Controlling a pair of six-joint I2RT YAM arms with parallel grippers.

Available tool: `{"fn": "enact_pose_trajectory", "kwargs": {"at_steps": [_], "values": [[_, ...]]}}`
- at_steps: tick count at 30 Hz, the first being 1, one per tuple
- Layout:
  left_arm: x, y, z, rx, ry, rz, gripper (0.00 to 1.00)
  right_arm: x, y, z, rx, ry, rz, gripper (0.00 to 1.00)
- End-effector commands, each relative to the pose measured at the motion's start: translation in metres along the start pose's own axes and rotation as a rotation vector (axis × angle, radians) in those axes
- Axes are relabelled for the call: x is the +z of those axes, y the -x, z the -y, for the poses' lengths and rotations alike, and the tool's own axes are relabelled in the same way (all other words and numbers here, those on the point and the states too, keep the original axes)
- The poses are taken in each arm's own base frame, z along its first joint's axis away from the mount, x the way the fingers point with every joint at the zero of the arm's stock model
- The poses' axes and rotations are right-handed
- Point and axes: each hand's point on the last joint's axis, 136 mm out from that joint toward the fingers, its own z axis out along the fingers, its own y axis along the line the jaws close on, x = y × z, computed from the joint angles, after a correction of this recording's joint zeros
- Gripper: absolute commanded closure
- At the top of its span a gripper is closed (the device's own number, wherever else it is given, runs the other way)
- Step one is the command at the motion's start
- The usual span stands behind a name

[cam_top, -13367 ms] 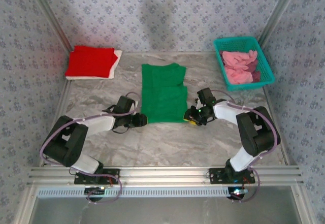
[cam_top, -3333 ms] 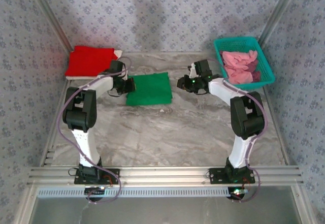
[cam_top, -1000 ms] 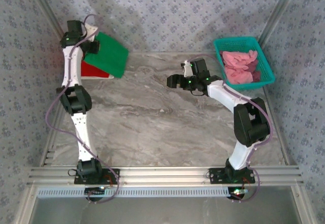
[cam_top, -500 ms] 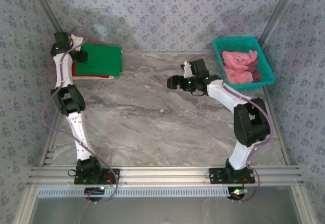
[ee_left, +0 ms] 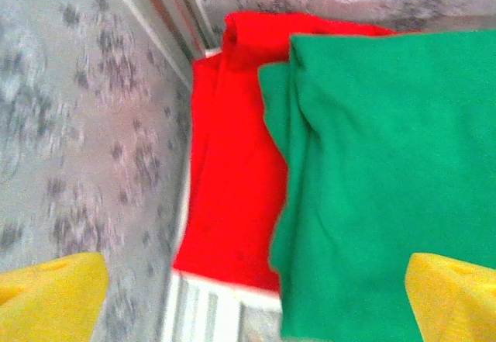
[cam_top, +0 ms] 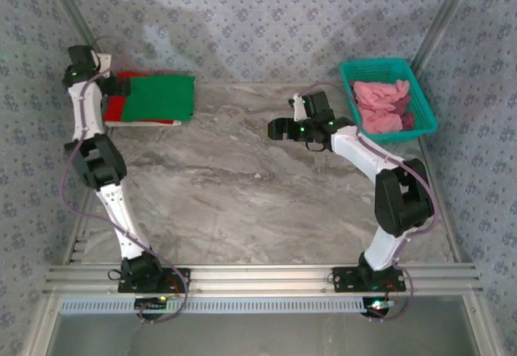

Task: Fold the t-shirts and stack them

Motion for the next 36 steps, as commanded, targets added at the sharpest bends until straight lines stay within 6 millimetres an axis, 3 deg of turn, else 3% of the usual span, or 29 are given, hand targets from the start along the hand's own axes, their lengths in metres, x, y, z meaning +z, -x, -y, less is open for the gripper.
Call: {"fn": "enact_pose_trajectory", "kwargs": {"at_steps": [1,3,6,10,12,18,26,31,36], "values": [[-0.086,0.054,0.025,-0.082,-0.111,0.344,0.02,-0.035,0.033,0.013,-0.138,-0.164,0.141,0.09],[-0.114,0.042,0.042,-0.113,-0.142,0.419,0.02,-0.051,0.043,0.026,-0.175,-0.263,0.200,0.06],[-0.145,0.004,0.074,-0.139,-0.164,0.452,0.02,-0.080,0.052,0.052,-0.195,-0.434,0.301,0.02],[-0.162,-0.065,0.100,-0.185,-0.079,0.459,0.02,-0.114,0.037,0.083,-0.202,-0.576,0.412,0.02],[-0.165,-0.097,0.112,-0.192,-0.054,0.487,0.02,-0.131,0.024,0.101,-0.167,-0.642,0.449,0.01],[-0.163,-0.153,0.154,-0.043,-0.072,0.496,0.02,-0.152,-0.032,0.149,-0.160,-0.804,0.468,0.02],[-0.144,-0.195,0.156,-0.084,-0.066,0.458,0.02,-0.164,-0.084,0.192,-0.026,-0.830,0.497,0.01],[-0.119,-0.213,0.153,-0.082,-0.024,0.401,0.02,-0.156,-0.093,0.217,0.021,-0.805,0.473,0.01],[-0.105,-0.206,0.158,-0.064,-0.031,0.415,0.02,-0.145,-0.096,0.233,0.039,-0.799,0.484,0.00]]}}
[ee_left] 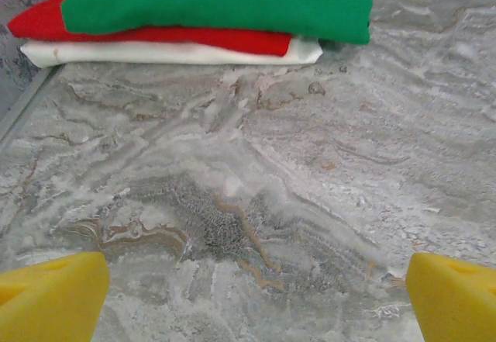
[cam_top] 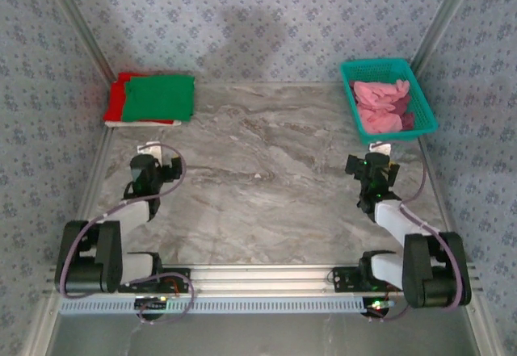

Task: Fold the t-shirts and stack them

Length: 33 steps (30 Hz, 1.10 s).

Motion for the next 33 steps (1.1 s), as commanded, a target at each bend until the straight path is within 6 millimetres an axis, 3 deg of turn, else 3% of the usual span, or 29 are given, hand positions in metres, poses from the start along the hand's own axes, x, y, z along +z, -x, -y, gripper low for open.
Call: {"fn": "enact_pose_trajectory", "kwargs": {"at_steps": [1,4,10,15,18,22,26,33], "values": [[0.005,0.028,0.002,-0.001,0.001,0.113,0.02,0.008,0.007,-0.006,0.026,0.043,0.046,0.00],[0.011,0.032,0.004,0.028,-0.006,0.153,0.02,0.015,0.014,-0.008,0.002,0.054,0.077,0.00],[0.019,0.017,0.008,0.032,-0.035,0.180,0.02,0.024,0.022,-0.019,-0.037,0.129,0.113,0.00],[0.012,0.010,0.019,0.058,-0.110,0.212,0.02,0.012,0.012,-0.037,-0.100,0.231,0.224,0.00],[0.015,0.010,0.021,0.060,-0.133,0.193,0.02,0.020,0.007,-0.043,-0.114,0.255,0.197,0.00],[0.031,0.011,0.019,0.027,-0.160,0.111,0.02,0.036,0.002,-0.043,-0.095,0.254,0.136,0.00],[0.037,0.012,0.004,-0.034,-0.120,0.084,0.02,0.044,0.004,-0.037,-0.069,0.247,0.096,0.00],[0.038,0.011,0.002,-0.029,-0.087,0.080,0.02,0.043,0.003,-0.039,-0.088,0.229,0.100,0.00]]}}
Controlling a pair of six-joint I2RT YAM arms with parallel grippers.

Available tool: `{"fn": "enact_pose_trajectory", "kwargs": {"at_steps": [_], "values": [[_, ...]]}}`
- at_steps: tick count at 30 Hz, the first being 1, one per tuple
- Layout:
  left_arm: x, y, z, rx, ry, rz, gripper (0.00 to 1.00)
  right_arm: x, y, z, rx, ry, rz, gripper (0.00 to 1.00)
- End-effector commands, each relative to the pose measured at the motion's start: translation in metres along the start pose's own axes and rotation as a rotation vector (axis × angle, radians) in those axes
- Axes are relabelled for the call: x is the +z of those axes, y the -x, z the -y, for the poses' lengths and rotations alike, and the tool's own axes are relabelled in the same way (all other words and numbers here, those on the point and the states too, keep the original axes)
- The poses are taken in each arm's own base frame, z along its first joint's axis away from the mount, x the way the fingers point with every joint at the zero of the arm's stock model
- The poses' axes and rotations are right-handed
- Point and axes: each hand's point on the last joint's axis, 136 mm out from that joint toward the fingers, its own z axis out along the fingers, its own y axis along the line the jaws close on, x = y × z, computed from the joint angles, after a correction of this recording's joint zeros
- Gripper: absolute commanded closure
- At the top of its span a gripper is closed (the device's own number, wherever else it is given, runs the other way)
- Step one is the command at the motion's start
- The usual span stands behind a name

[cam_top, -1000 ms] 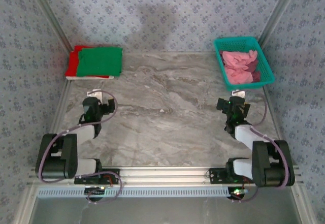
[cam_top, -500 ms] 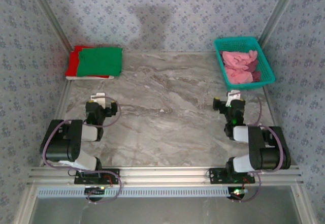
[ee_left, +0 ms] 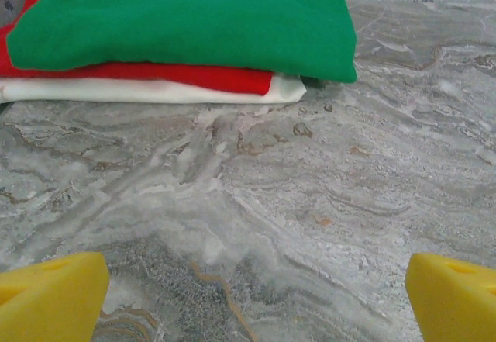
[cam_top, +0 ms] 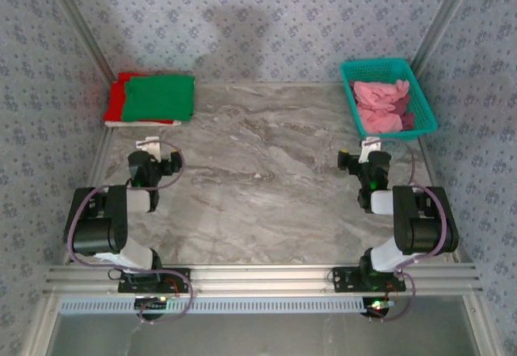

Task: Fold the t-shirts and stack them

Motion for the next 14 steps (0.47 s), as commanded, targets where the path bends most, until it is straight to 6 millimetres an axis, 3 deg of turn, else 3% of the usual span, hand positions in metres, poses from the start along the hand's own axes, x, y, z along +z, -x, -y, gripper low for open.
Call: {"fn": "enact_pose_trajectory", "kwargs": {"at_steps": [1,14], "values": [[0.0030,0.0006,0.0009,-0.008,0.009,-0.008,0.02,0.0023,0.0008,-0.0003,-0.008,-0.005,-0.009,0.00],[0.0027,0.0016,0.0005,-0.009,0.010,-0.004,0.02,0.0024,0.0002,-0.0001,-0.005,0.000,-0.011,0.00]]}}
